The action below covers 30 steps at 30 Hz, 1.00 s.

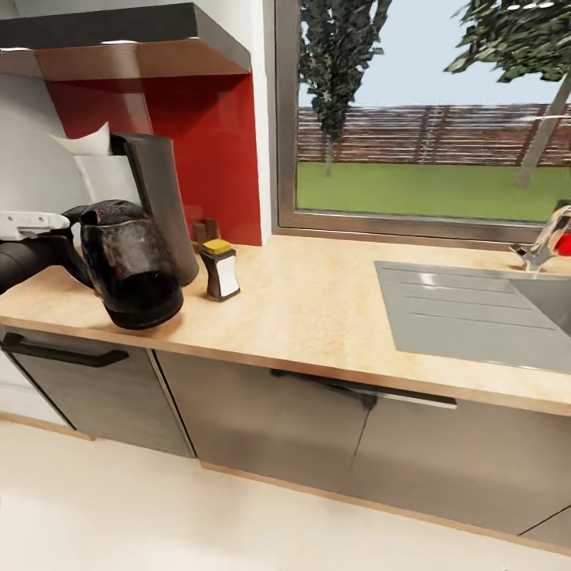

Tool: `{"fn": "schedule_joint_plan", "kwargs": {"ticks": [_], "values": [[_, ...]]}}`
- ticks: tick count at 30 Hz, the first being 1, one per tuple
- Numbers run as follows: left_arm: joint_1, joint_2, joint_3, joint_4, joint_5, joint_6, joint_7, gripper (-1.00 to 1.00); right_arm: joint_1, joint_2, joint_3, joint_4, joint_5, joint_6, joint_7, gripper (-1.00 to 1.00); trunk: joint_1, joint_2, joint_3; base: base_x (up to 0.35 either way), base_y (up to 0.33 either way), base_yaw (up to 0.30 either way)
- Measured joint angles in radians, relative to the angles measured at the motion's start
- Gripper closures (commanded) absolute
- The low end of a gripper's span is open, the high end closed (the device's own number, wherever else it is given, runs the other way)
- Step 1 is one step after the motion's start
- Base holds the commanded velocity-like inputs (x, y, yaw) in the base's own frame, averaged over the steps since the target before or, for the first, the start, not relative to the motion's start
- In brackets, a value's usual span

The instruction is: Set up a coffee station on the kitchen countertop: keep the coffee maker on the countertop, move the bottle of coffee from the kitchen shelf to the counter next to the coffee maker, place a paper coffee filter on top of the coffee maker, put the saucer next to the coffee maker with the coffee cup on the saucer, and place the electric kettle next to the coffee maker.

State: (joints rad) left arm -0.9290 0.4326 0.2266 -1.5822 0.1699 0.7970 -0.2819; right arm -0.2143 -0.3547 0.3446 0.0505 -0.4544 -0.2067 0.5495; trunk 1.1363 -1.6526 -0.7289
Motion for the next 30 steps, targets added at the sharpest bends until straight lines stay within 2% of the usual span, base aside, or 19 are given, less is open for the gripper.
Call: {"fn": "schedule_joint_plan", "kwargs": {"ticks": [6,10,14,22,30], "values": [[0.000,0.001,0.000,-0.001,0.003,0.000,-0.001,1.00,0.000,0.000,0.000,0.000,0.000,0.000,0.000,-1.00,0.000,0.000,0.000,0.000,0.028,-0.208],[0.000,0.001,0.000,0.000,0.002,0.000,-0.076,1.00,0.000,0.000,0.000,0.000,0.000,0.000,0.000,-1.00,0.000,0.000,0.000,0.000,0.003,-0.058],[0.000,0.001,-0.001,0.000,0.004,0.000,-0.110,1.00,0.000,0.000,0.000,0.000,0.000,0.000,0.000,-1.00,0.000,0.000,0.000,0.000,0.001,-0.015],[0.000,0.002,0.001,0.001,-0.003,-0.001,-0.119,1.00,0.000,0.000,0.000,0.000,0.000,-0.001,0.000,-1.00,0.000,0.000,0.000,-0.002,0.001,-0.001],[0.000,0.014,0.000,0.003,-0.004,0.008,-0.120,1.00,0.000,0.000,0.000,0.000,-0.001,-0.001,0.000,-1.00,0.000,0.000,0.000,-0.038,0.028,0.000]]}}
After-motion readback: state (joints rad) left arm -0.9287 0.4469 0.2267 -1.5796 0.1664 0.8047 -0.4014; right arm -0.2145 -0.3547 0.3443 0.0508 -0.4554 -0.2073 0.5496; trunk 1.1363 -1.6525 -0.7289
